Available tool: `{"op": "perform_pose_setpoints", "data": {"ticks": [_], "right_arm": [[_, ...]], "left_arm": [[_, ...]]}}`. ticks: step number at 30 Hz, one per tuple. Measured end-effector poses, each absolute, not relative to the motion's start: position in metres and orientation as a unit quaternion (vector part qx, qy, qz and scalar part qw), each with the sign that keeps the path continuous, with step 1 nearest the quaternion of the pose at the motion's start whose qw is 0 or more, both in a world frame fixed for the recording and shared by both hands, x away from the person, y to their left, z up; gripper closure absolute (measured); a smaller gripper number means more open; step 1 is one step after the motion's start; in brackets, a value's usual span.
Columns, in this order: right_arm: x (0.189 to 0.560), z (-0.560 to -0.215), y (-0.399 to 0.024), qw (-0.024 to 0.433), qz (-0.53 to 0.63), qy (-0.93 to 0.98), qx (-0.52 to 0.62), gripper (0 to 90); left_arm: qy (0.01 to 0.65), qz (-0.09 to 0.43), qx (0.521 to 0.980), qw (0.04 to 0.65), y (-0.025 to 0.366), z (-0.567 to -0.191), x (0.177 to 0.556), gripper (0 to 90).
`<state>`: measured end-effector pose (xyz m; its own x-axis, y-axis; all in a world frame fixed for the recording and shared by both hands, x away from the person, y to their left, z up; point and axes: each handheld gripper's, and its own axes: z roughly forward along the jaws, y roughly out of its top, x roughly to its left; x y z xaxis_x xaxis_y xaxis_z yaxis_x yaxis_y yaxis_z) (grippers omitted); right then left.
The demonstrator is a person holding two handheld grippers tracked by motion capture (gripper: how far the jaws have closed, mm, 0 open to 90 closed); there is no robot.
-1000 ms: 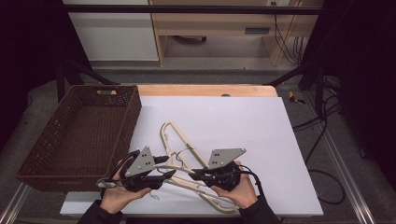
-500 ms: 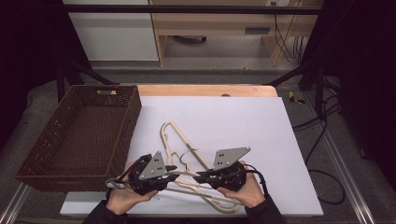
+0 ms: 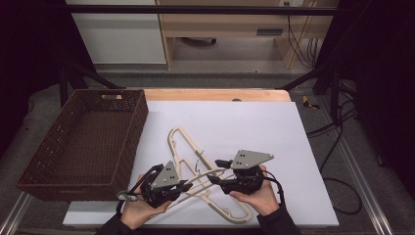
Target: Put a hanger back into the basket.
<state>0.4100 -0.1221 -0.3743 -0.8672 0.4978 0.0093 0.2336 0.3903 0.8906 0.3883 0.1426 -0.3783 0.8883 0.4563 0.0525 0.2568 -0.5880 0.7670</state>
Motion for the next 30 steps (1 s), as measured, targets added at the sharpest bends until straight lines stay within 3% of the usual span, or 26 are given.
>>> {"op": "perform_pose_setpoints", "data": {"ticks": [9, 18, 30], "right_arm": [[0.411, -0.367, -0.169, 0.181, 0.544, 0.768, 0.285, 27.3], [0.406, -0.356, -0.207, 0.226, 0.56, 0.728, 0.325, 11.5], [0.405, -0.36, -0.232, 0.245, 0.558, 0.707, 0.36, 7.4]], "left_arm": [[0.221, 0.131, 0.862, 0.437, 0.158, -0.357, 0.385, 86.1], [0.241, 0.159, 0.839, 0.461, 0.179, -0.296, 0.395, 86.1], [0.252, 0.172, 0.831, 0.466, 0.22, -0.249, 0.423, 86.1]]}}
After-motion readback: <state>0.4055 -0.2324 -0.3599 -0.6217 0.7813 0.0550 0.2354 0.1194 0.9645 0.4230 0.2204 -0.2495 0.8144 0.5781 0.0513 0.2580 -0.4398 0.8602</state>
